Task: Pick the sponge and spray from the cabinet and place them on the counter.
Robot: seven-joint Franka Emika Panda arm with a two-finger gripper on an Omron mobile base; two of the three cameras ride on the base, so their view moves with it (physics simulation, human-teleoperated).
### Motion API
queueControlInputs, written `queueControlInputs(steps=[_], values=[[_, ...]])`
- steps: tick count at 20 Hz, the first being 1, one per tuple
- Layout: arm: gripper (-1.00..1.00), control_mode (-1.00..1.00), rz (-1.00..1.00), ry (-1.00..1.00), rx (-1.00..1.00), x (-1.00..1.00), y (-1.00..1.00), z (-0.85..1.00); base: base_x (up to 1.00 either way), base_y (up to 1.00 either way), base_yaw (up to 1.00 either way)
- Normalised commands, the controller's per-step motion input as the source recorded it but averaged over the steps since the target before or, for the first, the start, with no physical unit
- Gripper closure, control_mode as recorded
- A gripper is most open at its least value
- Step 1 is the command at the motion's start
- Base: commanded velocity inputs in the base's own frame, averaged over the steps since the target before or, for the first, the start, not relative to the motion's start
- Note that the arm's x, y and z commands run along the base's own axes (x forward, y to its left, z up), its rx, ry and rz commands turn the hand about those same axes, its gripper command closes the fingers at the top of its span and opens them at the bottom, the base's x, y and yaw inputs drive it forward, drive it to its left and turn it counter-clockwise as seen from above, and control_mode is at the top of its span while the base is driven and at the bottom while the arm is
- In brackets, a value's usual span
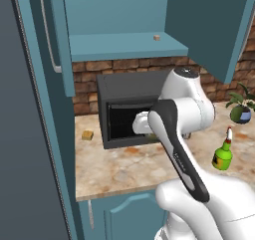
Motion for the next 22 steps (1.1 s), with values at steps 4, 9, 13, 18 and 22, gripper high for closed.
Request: queueControlInputs(steps=[4,9,13,18,22], values=[[1.0,-1.0,0.0,0.04,0.0,0.0,0.0,-0.46,0.0,0.0,0.0],[1.0,-1.0,0.0,0.02,0.0,0.0,0.0,-0.5,0.0,0.0,0.0],[1.0,-1.0,0.0,0.0,0.0,0.0,0.0,-0.4,0.0,0.0,0.0],[1.0,-1.0,0.0,0.0,0.0,0.03,0.0,-0.3,0.0,0.0,0.0],[1.0,-1.0,0.0,0.0,0.0,0.12,0.0,-0.33,0.0,0.0,0.0]])
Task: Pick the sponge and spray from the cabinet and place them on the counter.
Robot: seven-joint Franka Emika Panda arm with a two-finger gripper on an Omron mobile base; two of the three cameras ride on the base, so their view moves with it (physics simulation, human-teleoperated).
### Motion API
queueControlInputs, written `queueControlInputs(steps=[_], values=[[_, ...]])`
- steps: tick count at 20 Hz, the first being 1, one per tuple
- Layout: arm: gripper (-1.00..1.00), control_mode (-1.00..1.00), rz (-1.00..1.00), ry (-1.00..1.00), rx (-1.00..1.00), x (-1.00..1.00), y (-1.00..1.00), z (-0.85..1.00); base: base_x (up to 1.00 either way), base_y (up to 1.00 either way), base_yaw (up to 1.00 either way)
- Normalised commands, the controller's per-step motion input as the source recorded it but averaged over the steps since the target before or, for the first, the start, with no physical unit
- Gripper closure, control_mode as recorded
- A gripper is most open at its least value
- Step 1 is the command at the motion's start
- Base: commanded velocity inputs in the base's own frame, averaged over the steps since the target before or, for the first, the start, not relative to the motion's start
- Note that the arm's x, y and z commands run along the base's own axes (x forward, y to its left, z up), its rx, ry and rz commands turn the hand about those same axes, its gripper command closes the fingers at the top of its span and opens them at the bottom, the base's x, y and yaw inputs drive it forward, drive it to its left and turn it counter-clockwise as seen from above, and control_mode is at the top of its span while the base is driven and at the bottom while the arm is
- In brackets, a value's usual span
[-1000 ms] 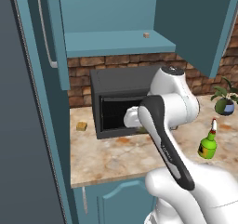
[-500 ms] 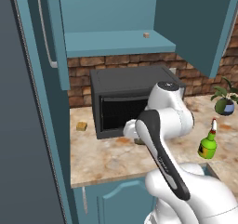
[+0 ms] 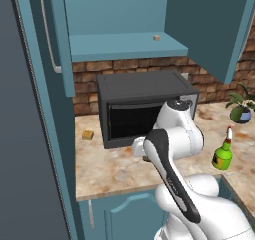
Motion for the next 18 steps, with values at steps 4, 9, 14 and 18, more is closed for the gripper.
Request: queueControlInputs(steps=[4,9,14,18], values=[[1.0,-1.0,0.0,0.0,0.0,0.19,0.0,-0.37,0.0,0.0,0.0],[1.0,-1.0,0.0,0.0,0.0,0.25,0.0,-0.3,0.0,0.0,0.0],[1.0,-1.0,0.0,0.0,0.0,0.23,0.0,-0.27,0.0,0.0,0.0],[1.0,-1.0,0.0,0.0,0.0,0.38,0.0,-0.27,0.0,0.0,0.0]])
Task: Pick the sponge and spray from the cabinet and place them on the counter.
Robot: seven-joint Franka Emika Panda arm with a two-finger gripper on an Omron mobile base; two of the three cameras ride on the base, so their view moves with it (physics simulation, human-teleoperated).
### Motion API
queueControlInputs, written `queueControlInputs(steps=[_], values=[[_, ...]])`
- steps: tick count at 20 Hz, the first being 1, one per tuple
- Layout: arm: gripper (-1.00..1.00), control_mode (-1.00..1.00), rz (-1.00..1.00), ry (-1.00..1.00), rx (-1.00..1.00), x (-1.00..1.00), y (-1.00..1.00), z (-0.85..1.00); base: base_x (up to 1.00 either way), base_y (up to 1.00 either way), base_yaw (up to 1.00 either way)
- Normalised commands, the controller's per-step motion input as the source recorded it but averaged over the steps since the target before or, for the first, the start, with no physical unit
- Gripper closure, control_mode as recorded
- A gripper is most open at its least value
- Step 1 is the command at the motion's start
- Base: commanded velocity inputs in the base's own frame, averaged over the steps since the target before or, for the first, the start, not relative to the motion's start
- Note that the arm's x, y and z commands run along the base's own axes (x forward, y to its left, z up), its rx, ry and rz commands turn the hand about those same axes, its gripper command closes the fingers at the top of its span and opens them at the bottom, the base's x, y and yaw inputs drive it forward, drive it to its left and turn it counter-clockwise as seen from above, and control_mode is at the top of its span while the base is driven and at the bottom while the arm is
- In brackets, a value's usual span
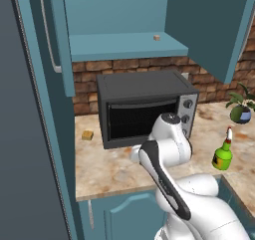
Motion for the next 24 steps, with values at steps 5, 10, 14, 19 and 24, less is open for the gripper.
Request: queueControlInputs(steps=[5,10,14,19,24], values=[[1.0,-1.0,0.0,0.01,-0.01,0.41,0.0,-0.32,0.0,0.0,0.0],[1.0,-1.0,0.0,0.05,-0.02,0.34,0.0,-0.41,0.0,0.0,0.0],[1.0,-1.0,0.0,0.05,-0.01,0.25,0.0,-0.46,0.0,0.0,0.0],[1.0,-1.0,0.0,0.03,-0.01,0.2,0.0,-0.51,0.0,0.0,0.0],[1.0,-1.0,0.0,0.01,-0.01,0.18,0.0,-0.43,0.0,0.0,0.0]])
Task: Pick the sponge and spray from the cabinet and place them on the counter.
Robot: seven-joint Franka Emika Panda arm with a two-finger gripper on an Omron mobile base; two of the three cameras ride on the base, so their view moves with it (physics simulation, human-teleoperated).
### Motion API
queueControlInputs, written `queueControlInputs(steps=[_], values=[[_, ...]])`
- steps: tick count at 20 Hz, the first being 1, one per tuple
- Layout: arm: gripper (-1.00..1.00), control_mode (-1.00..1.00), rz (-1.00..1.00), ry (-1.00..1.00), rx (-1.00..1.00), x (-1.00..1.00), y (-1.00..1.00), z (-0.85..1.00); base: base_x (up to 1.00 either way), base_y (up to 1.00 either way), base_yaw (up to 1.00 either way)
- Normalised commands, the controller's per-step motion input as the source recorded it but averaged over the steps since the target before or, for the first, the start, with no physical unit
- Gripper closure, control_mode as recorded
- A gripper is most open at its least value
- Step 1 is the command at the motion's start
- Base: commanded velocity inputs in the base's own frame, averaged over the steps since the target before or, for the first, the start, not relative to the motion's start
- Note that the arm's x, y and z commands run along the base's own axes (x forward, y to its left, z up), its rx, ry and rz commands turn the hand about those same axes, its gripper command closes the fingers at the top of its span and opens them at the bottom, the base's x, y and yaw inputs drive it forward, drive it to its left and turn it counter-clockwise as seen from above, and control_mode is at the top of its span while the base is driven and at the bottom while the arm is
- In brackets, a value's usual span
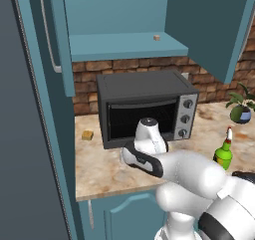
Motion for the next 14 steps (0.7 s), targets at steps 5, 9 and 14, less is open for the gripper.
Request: queueControlInputs(steps=[5,9,14], values=[[1.0,-1.0,0.0,0.0,-0.01,0.13,0.0,-0.41,0.0,0.0,0.0],[1.0,-1.0,0.0,0.0,-0.01,0.06,0.0,-0.42,0.0,0.0,0.0],[-1.0,-1.0,0.0,0.0,0.0,-0.08,-0.1,-0.2,0.0,0.0,0.0]])
